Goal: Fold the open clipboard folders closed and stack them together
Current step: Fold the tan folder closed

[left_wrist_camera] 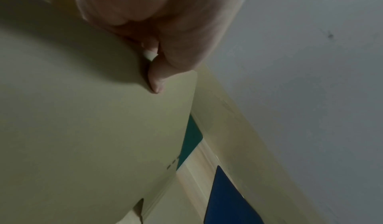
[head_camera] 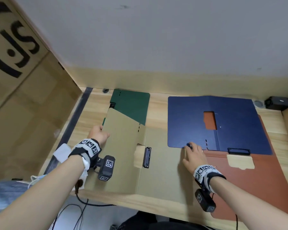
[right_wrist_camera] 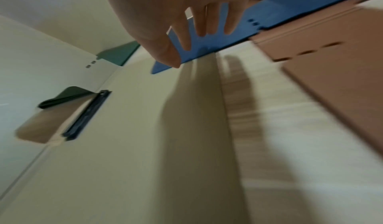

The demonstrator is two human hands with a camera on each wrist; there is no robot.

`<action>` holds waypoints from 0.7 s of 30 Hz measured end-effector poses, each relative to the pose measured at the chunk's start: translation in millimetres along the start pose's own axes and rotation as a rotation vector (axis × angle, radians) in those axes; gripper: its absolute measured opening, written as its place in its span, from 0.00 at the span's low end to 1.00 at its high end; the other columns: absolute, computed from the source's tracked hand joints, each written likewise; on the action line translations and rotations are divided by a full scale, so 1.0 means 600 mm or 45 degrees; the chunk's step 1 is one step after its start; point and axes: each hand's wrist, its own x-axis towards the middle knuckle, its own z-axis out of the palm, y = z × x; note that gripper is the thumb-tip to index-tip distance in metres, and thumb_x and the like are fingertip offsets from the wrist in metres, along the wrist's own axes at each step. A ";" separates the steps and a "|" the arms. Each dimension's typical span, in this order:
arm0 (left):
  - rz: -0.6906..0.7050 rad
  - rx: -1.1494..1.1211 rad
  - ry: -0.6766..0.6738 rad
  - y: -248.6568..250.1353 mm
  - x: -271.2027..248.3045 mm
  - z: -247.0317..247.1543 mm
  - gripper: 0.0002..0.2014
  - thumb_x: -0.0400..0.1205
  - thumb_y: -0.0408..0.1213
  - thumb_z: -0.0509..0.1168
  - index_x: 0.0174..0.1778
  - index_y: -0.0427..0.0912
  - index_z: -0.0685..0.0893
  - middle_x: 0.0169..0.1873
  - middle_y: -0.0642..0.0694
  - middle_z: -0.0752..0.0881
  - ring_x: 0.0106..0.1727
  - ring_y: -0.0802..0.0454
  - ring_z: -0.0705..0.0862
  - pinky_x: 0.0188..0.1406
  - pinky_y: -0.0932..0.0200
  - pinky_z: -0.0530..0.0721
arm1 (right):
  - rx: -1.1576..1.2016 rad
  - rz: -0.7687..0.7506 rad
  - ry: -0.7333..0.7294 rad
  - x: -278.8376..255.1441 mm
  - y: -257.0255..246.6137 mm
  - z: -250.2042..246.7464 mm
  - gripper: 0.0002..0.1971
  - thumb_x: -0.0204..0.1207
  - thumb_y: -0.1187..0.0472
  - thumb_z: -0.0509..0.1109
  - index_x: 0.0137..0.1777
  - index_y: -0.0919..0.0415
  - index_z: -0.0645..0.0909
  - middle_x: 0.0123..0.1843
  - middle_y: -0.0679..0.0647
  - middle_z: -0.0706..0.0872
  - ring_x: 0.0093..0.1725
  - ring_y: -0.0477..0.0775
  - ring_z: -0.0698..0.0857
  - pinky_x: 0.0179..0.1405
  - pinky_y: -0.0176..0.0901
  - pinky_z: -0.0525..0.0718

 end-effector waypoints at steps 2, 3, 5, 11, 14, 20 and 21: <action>0.045 -0.052 -0.007 0.003 0.002 -0.018 0.05 0.78 0.29 0.69 0.43 0.43 0.80 0.51 0.39 0.88 0.58 0.37 0.85 0.61 0.50 0.80 | 0.080 -0.056 -0.031 0.014 -0.037 0.000 0.28 0.73 0.56 0.63 0.75 0.54 0.70 0.79 0.55 0.66 0.74 0.59 0.67 0.73 0.49 0.70; 0.066 -0.079 -0.026 0.006 0.003 -0.025 0.09 0.78 0.28 0.68 0.38 0.46 0.78 0.47 0.40 0.87 0.56 0.37 0.85 0.61 0.50 0.80 | 0.116 -0.083 -0.037 0.020 -0.055 -0.001 0.27 0.74 0.57 0.63 0.75 0.54 0.70 0.79 0.55 0.66 0.75 0.59 0.67 0.74 0.49 0.69; 0.101 -0.130 -0.103 0.018 -0.003 -0.037 0.13 0.78 0.25 0.67 0.35 0.47 0.75 0.41 0.42 0.85 0.53 0.38 0.84 0.58 0.50 0.80 | 0.169 -0.122 -0.042 0.033 -0.086 -0.004 0.25 0.75 0.57 0.62 0.74 0.55 0.71 0.78 0.55 0.67 0.75 0.59 0.67 0.75 0.48 0.68; 0.270 -0.055 -0.584 0.095 -0.050 -0.042 0.04 0.82 0.32 0.65 0.48 0.39 0.76 0.41 0.39 0.85 0.37 0.43 0.86 0.30 0.52 0.86 | 0.335 -0.196 0.012 0.051 -0.139 -0.040 0.20 0.81 0.56 0.57 0.72 0.55 0.74 0.72 0.52 0.75 0.72 0.54 0.72 0.69 0.50 0.74; 0.363 0.080 -0.728 0.135 -0.067 -0.016 0.15 0.84 0.48 0.63 0.55 0.39 0.80 0.47 0.42 0.90 0.45 0.46 0.91 0.32 0.53 0.90 | 0.447 -0.192 0.002 0.048 -0.138 -0.073 0.18 0.84 0.53 0.56 0.70 0.54 0.76 0.66 0.50 0.81 0.66 0.52 0.78 0.65 0.50 0.76; 0.456 0.147 -0.814 0.172 -0.075 0.083 0.15 0.84 0.50 0.57 0.46 0.44 0.83 0.39 0.49 0.88 0.38 0.50 0.85 0.43 0.52 0.85 | 0.768 -0.099 0.004 0.027 -0.094 -0.122 0.21 0.82 0.42 0.52 0.48 0.49 0.84 0.44 0.46 0.90 0.49 0.50 0.86 0.56 0.52 0.82; 0.452 0.158 -0.822 0.171 -0.074 0.100 0.14 0.83 0.48 0.57 0.46 0.45 0.84 0.39 0.49 0.88 0.37 0.51 0.85 0.40 0.55 0.82 | 0.818 -0.073 0.000 0.020 -0.086 -0.127 0.22 0.84 0.43 0.51 0.47 0.50 0.85 0.43 0.47 0.90 0.47 0.50 0.87 0.55 0.50 0.82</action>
